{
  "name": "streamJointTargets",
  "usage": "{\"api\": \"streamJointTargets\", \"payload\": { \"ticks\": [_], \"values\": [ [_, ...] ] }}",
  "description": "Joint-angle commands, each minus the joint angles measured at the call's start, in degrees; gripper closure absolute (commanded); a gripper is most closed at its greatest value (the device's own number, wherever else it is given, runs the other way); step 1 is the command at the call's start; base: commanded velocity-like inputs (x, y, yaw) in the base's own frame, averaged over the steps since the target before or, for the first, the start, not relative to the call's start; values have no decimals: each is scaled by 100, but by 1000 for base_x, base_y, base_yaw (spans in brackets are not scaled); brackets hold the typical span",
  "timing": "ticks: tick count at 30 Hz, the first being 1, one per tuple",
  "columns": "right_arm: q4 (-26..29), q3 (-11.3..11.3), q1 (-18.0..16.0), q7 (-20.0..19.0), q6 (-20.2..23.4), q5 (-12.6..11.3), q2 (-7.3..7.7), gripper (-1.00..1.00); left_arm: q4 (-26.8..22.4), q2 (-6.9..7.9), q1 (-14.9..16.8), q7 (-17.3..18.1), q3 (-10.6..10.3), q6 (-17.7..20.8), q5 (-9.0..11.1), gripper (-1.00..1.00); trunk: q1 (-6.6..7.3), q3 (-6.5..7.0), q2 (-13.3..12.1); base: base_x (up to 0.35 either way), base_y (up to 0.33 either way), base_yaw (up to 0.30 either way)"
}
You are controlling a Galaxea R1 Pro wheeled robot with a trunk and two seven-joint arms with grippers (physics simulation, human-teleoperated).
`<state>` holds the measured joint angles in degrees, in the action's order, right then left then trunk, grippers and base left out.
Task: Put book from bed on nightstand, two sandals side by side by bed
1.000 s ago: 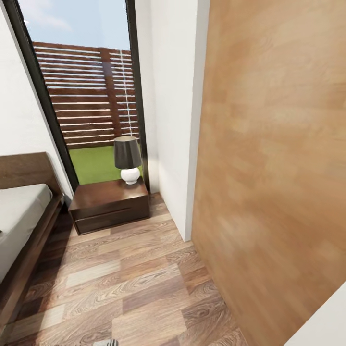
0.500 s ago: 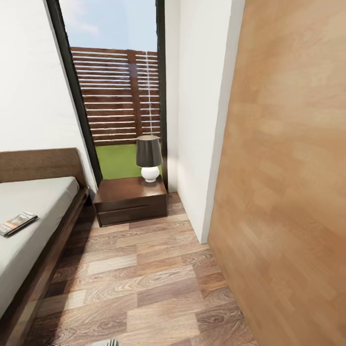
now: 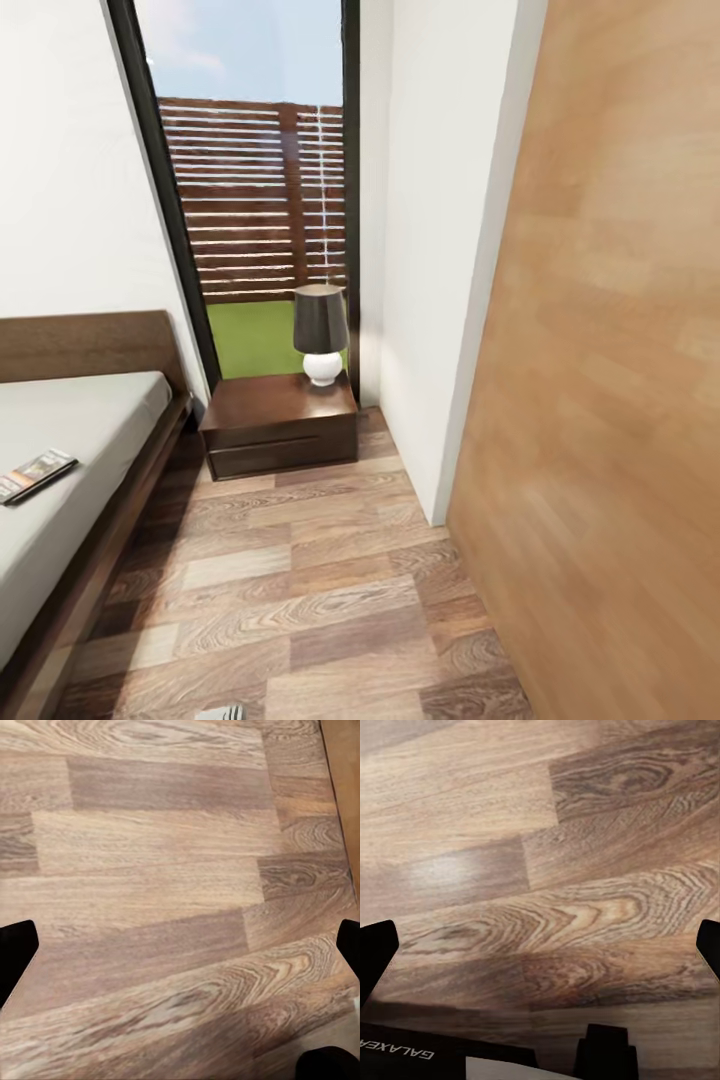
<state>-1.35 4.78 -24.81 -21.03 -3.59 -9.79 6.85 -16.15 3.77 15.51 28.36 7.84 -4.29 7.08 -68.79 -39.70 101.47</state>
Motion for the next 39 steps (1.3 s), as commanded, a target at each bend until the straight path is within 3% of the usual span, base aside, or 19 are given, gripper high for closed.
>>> {"api": "streamJointTargets", "payload": {
  "ticks": [1,12,29,39],
  "values": [
    [-14,49,-6,-24,-27,-58,1,-100,8,1,4,29,6,-2,39,-100,-2,-5,2,194,0,7],
    [-14,49,-6,-24,-27,-55,1,-100,10,1,4,29,7,-2,47,-100,-2,-5,2,100,4,2],
    [-14,49,-6,-24,-27,-55,1,-100,8,1,4,29,5,-2,46,-100,-2,-5,2,279,10,0],
    [-14,49,-6,-24,-27,-50,1,-100,9,1,4,29,-1,-3,45,-100,-2,-5,2,47,0,0]
  ]
}}
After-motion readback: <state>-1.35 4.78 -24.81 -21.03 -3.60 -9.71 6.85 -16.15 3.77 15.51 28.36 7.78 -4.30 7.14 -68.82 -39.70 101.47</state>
